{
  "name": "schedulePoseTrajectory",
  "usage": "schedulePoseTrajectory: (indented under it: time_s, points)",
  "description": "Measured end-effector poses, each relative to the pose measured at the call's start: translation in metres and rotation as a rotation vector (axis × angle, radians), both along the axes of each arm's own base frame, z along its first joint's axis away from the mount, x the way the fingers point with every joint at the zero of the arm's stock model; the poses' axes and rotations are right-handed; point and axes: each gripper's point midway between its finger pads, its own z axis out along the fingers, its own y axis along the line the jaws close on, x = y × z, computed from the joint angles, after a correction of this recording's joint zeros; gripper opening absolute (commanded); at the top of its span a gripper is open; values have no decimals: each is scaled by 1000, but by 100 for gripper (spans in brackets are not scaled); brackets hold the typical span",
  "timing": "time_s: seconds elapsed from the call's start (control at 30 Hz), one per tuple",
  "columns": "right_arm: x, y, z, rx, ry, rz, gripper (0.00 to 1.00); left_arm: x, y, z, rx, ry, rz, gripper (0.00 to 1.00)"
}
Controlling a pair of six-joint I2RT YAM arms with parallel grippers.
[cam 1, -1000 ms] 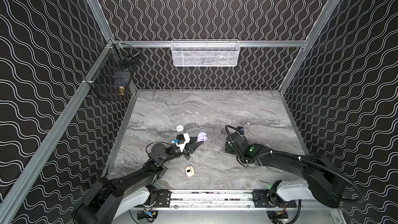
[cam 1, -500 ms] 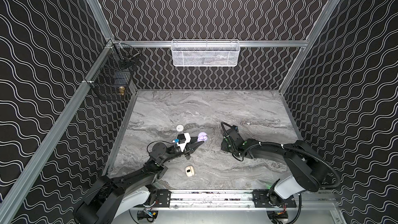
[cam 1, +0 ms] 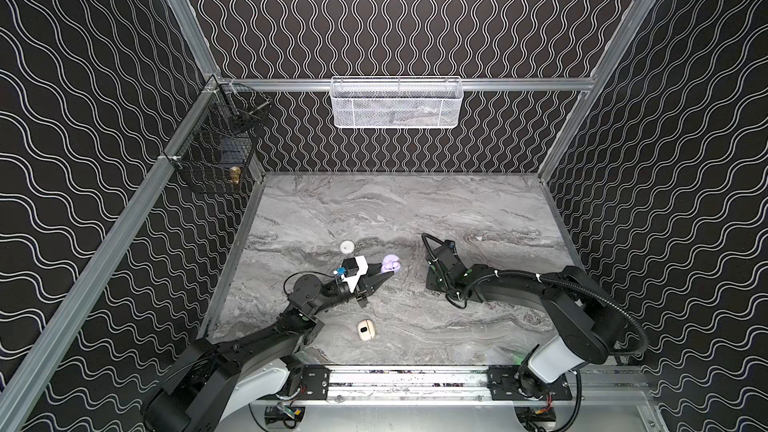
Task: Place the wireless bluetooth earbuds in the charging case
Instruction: 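Lower the right gripper and close it on the lavender earbud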
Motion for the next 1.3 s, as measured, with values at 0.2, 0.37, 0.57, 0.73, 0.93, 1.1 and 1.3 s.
schedulePoseTrajectory:
  time_s: [0.2,0.37,0.57,0.73,0.93,1.1,1.3]
  points:
    - [-4,5,1,-22,8,19,37,0,0,1,-2,-3,0,0]
    - [-3,4,-1,-69,8,15,37,0,0,1,-1,-2,0,0]
    - [1,3,-2,-111,-4,7,36,0,0,1,-1,-2,0,0]
    - [5,5,-4,-146,-14,15,34,0,0,1,-1,-2,0,0]
    - [6,5,-4,-174,-20,15,31,-1,1,3,-4,-7,0,0]
    - [4,6,-4,-179,-22,19,31,-1,1,3,-5,-9,0,0]
    - [-1,7,-4,-167,-14,29,33,3,6,-5,-1,10,45,0]
